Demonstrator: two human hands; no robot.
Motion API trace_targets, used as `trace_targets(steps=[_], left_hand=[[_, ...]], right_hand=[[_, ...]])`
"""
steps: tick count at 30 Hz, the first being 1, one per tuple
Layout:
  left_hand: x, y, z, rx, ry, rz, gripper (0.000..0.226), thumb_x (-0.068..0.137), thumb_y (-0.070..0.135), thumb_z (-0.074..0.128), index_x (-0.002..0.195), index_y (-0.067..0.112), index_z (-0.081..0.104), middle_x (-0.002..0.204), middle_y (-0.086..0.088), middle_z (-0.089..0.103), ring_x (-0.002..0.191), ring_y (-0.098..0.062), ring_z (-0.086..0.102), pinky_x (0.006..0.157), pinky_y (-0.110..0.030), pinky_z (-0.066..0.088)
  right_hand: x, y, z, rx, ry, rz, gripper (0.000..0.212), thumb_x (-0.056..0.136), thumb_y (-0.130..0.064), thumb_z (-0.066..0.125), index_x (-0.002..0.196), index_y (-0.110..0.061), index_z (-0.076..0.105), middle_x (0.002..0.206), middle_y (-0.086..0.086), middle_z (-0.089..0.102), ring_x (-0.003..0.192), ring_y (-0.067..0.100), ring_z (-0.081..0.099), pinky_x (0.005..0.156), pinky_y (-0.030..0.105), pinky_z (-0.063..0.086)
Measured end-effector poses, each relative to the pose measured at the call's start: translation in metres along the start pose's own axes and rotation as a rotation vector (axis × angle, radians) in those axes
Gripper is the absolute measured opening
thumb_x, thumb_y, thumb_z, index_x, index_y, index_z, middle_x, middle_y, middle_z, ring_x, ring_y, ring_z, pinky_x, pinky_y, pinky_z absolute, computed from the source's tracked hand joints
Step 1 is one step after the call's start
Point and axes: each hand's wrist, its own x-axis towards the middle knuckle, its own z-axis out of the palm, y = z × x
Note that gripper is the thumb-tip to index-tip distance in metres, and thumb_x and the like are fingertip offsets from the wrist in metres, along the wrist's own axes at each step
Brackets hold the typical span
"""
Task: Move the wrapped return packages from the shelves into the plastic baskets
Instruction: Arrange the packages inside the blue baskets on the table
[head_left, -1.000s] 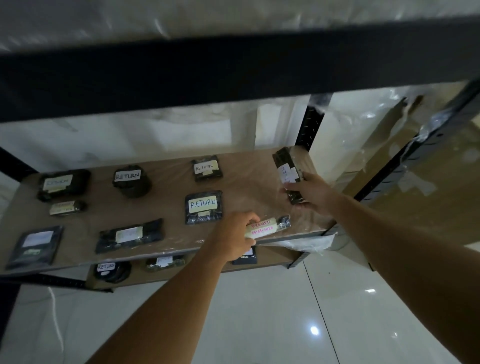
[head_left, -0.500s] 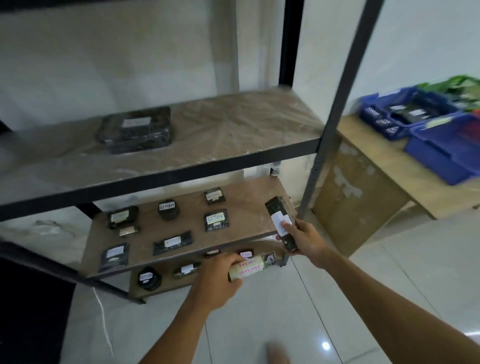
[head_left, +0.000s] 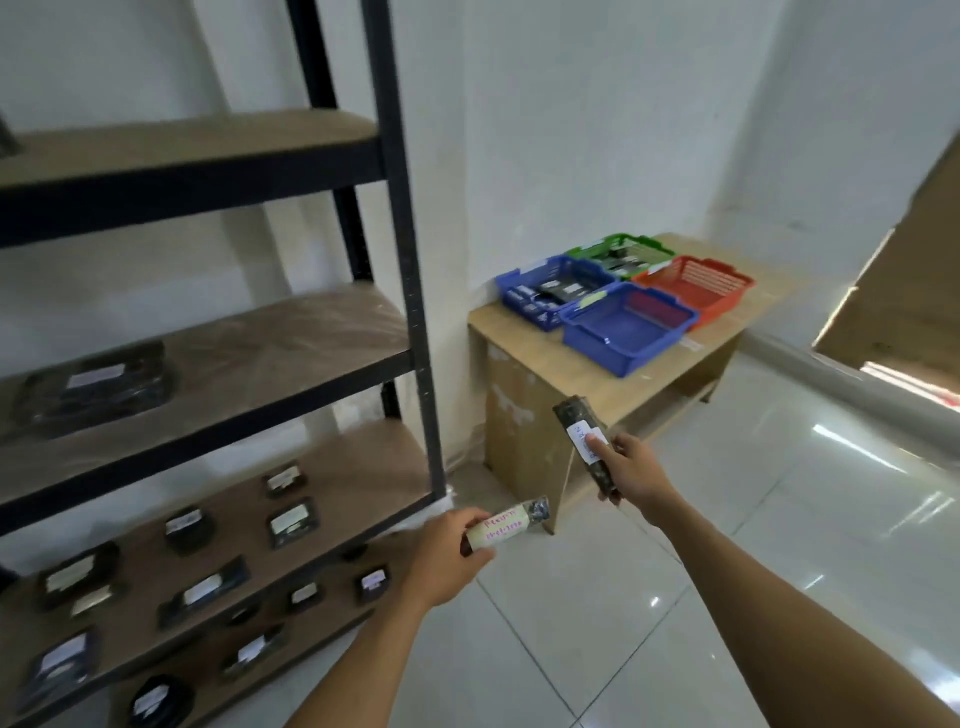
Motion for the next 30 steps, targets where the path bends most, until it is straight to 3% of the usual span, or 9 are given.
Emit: trace_targets(steps=[5,12,16,21,24,30], left_hand=[[0.069,0.068,0.064,0.017,-0.057,0.088,0.041,0.086,0.027,0.078,0.125,0.020,0.067,0.120,0.005,0.070,0.102,-0.006,0.065,0.083,-0.023,0.055],[0.153,0.172,0.170,0.030,-0.052,0.131,0.038,0.086,0.021,0.078,0.122,0.014,0.070,0.117,-0.001,0.071,0.098,-0.010,0.063,0.072,-0.005,0.044],[0.192,0.224,0.219,-0.013,-0.040,0.105,0.039,0.087,0.020,0.078,0.123,0.012,0.069,0.115,-0.003,0.069,0.094,-0.014,0.065,0.078,-0.023,0.055],[0.252,0.259,0.257,-0.002,-0.043,0.091,0.040,0.084,0.027,0.078,0.122,0.020,0.069,0.113,0.003,0.070,0.094,-0.011,0.066,0.072,-0.018,0.051],[0.300,0.273,0.269,-0.010,-0.004,0.086,0.039,0.082,0.023,0.078,0.120,0.021,0.071,0.113,0.005,0.073,0.097,-0.011,0.066,0.082,-0.027,0.054],[0.406,0.280,0.285,-0.039,0.074,0.014,0.042,0.081,0.016,0.077,0.123,0.019,0.071,0.114,0.002,0.071,0.101,-0.014,0.065,0.090,-0.029,0.051]], right_hand=[[0.029,0.024,-0.105,-0.024,0.079,0.000,0.031,0.101,-0.034,0.062,0.102,-0.003,0.062,0.057,0.006,0.062,0.043,0.023,0.058,0.039,0.028,0.038],[0.092,0.058,-0.266,-0.024,0.093,0.010,0.026,0.102,-0.031,0.061,0.103,-0.005,0.061,0.068,0.011,0.060,0.044,0.018,0.054,0.040,0.027,0.039],[0.133,0.069,-0.333,-0.035,0.021,-0.002,0.030,0.103,-0.036,0.060,0.108,-0.006,0.061,0.073,0.012,0.060,0.051,0.020,0.054,0.041,0.028,0.041],[0.194,0.074,-0.382,-0.032,-0.036,-0.004,0.030,0.103,-0.036,0.059,0.114,-0.007,0.061,0.076,0.013,0.063,0.052,0.023,0.059,0.043,0.030,0.043],[0.240,0.072,-0.399,-0.044,-0.092,-0.003,0.026,0.104,-0.034,0.058,0.116,-0.011,0.060,0.081,0.014,0.068,0.058,0.027,0.068,0.047,0.031,0.047],[0.357,0.066,-0.415,-0.048,-0.139,-0.005,0.025,0.103,-0.031,0.060,0.111,-0.008,0.059,0.083,0.015,0.070,0.066,0.029,0.070,0.051,0.033,0.051]])
